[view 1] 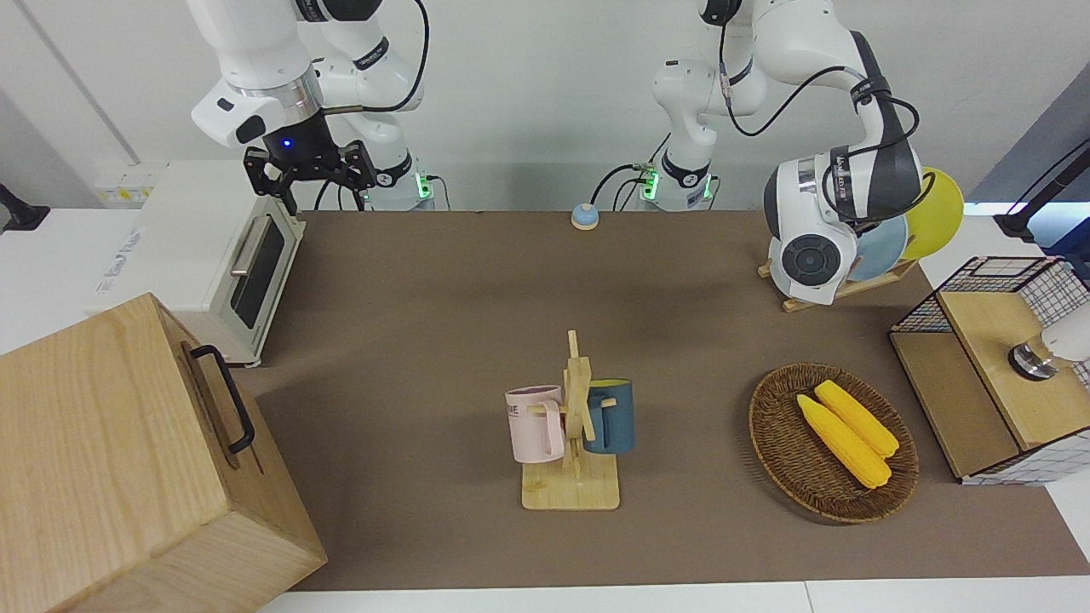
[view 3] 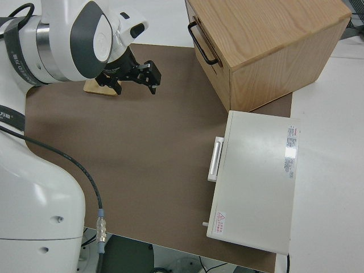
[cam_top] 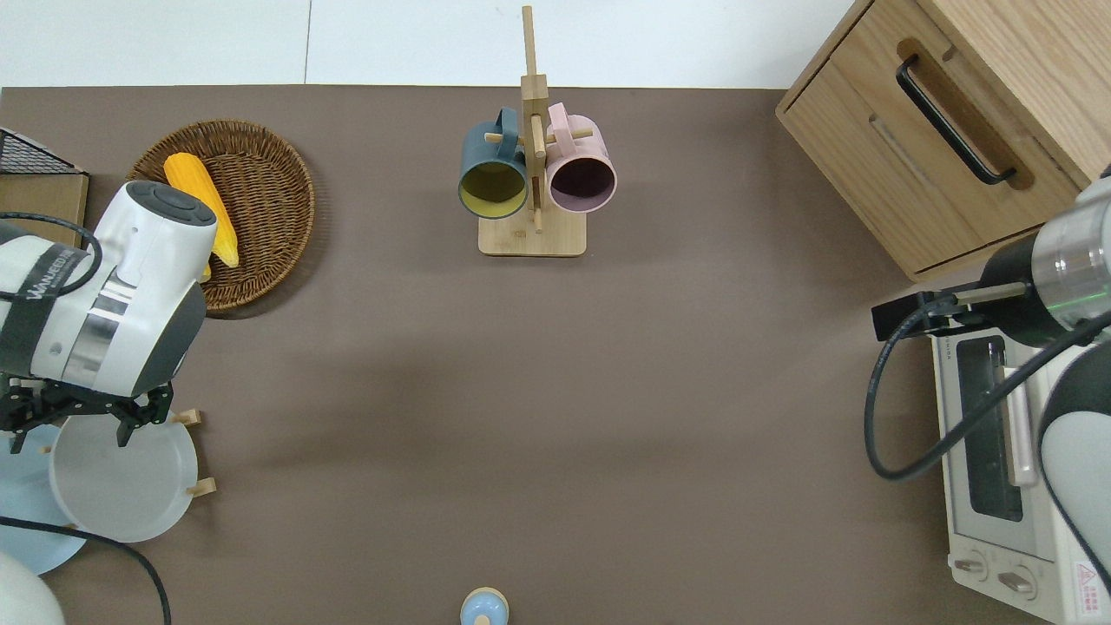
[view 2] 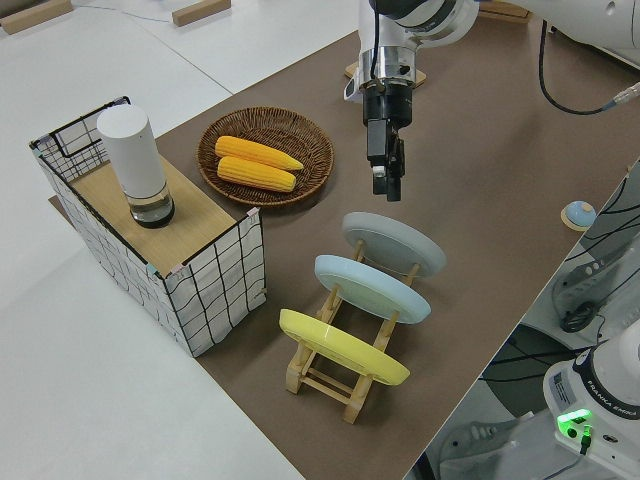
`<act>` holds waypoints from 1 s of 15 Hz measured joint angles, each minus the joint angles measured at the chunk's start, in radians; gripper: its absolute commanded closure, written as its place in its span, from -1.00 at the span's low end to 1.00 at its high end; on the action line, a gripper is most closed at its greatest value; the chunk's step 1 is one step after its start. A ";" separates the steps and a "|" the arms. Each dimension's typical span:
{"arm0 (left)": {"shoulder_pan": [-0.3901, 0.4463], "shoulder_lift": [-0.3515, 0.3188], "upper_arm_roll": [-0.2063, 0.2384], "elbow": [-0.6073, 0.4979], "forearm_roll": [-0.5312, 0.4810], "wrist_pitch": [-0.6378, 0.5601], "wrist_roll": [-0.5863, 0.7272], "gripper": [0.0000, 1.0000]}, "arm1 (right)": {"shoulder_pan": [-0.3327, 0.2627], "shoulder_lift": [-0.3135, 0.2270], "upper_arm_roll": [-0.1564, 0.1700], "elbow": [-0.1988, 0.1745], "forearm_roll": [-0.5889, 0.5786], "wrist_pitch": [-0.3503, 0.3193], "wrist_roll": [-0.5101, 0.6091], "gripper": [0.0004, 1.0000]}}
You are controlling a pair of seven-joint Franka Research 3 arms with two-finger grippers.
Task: Pick gray plate from table and place it on lower plate rack with left arm
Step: 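Open the left gripper and pull it back from the plate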
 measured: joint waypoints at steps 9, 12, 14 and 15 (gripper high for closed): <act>0.000 -0.010 -0.019 0.136 -0.246 0.067 0.000 -1.00 | 0.000 0.000 0.000 0.000 0.000 0.000 0.000 -0.97; 0.001 -0.032 -0.021 0.144 -0.303 0.116 0.000 -1.00 | 0.000 0.000 0.000 0.000 0.000 0.000 0.000 -0.97; 0.003 -0.054 -0.020 0.150 -0.349 0.144 0.000 -1.00 | 0.000 0.000 0.000 0.000 0.000 0.000 0.000 -0.97; 0.007 -0.067 -0.019 0.150 -0.382 0.161 -0.001 -1.00 | 0.000 0.000 0.000 0.000 0.000 0.000 0.000 -0.97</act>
